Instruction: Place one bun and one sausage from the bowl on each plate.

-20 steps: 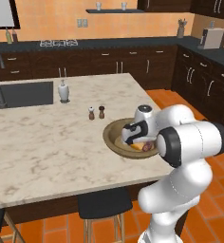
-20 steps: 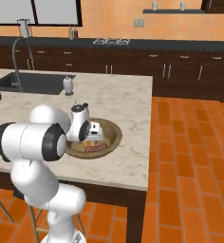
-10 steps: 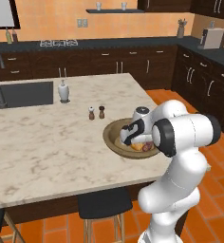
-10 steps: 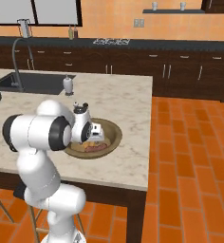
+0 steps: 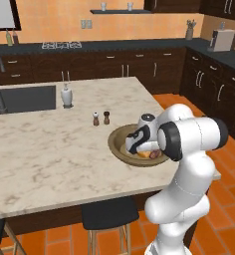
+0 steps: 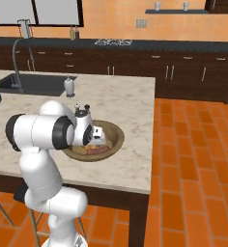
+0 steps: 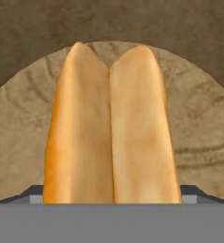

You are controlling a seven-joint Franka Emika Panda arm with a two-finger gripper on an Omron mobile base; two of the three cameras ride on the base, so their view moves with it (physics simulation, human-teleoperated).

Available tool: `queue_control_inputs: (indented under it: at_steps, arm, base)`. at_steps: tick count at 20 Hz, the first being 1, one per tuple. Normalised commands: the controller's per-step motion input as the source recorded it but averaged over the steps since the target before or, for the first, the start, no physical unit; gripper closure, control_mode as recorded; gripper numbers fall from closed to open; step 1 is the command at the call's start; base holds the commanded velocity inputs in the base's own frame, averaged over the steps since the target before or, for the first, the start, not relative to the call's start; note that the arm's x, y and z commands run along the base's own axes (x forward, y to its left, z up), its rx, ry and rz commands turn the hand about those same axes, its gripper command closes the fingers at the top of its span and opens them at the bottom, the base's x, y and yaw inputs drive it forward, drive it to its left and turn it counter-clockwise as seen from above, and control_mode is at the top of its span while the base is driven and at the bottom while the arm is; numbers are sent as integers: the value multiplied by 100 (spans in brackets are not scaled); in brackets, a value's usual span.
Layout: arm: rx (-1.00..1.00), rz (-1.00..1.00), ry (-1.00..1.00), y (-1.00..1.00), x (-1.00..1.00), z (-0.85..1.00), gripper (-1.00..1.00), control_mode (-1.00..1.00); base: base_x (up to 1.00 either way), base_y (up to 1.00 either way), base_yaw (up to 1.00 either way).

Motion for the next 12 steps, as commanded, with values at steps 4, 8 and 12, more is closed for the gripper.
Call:
queue_control_inputs:
  at_steps: [4,8,12]
  arm:
    - [-1,0,-1,18,0,44,100,-100]
    - [0,2,0,12,-17,100,100,-100]
    - [0,2,6,0,-62,100,100,-100]
  base:
    - [0,0,0]
    - [0,0,0]
    - [0,0,0]
